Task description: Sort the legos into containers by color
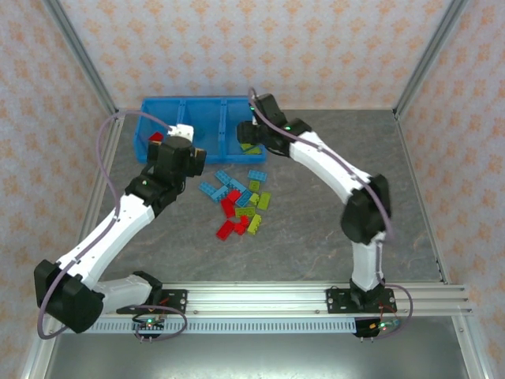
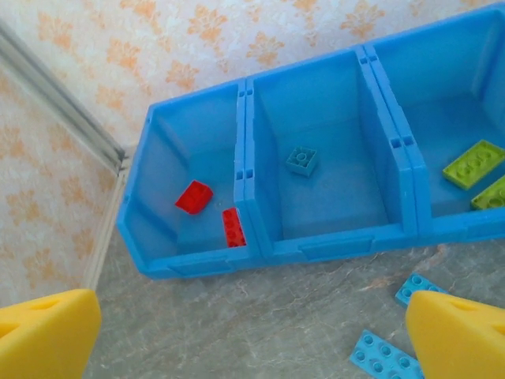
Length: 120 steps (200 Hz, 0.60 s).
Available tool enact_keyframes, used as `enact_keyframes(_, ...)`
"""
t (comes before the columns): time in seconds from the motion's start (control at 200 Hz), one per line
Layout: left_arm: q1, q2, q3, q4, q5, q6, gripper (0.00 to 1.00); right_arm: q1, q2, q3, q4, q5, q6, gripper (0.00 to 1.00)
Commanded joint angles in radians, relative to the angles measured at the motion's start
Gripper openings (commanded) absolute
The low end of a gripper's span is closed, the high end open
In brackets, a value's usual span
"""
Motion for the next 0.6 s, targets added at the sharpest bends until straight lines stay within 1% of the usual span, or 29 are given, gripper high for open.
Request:
enact_keyframes(0.0, 0.005, 0.056, 0.088, -0.234, 0.005, -0.409, 1.0, 0.001, -0.247, -0.209, 0.044, -0.065, 0.012, 0.58)
enact_keyframes(0.06, 0.005, 0.084, 0.064, -0.285, 0.053, -0.6, 1.0, 0.006, -0.375, -0.379, 0.112, -0.058, 0.03, 0.65)
enact_keyframes(0.115, 0.005, 0.108, 0.025, -0.288, 0.105, -0.712, 0.99, 0.009, -0.476, -0.534, 0.176, -0.037, 0.055, 0.73)
enact_keyframes(0.12, 0.005, 0.111, 0.021, -0.286, 0.11, -0.724, 0.99, 0.009, -0.49, -0.551, 0.191, -0.035, 0.06, 0.74)
enact_keyframes(0.2, 0.008, 0.175, -0.017, -0.268, 0.18, -0.859, 0.97, 0.006, -0.539, -0.684, 0.238, -0.023, 0.111, 0.9)
enact_keyframes(0.285, 0.007, 0.272, -0.009, -0.235, 0.253, -0.892, 0.96, 0.006, -0.501, -0.689, 0.188, -0.101, 0.113, 0.95)
enact_keyframes(0.37, 0.008, 0.356, 0.013, -0.203, 0.269, -0.902, 0.95, 0.006, -0.445, -0.629, 0.105, -0.148, 0.102, 0.95)
enact_keyframes(0.495, 0.031, 0.49, 0.075, -0.213, 0.286, -0.931, 0.95, 0.006, -0.436, -0.629, 0.137, -0.204, 0.11, 0.96)
enact_keyframes(0.596, 0.05, 0.578, 0.122, -0.225, 0.296, -0.941, 0.95, 0.005, -0.429, -0.611, 0.124, -0.202, 0.094, 0.96)
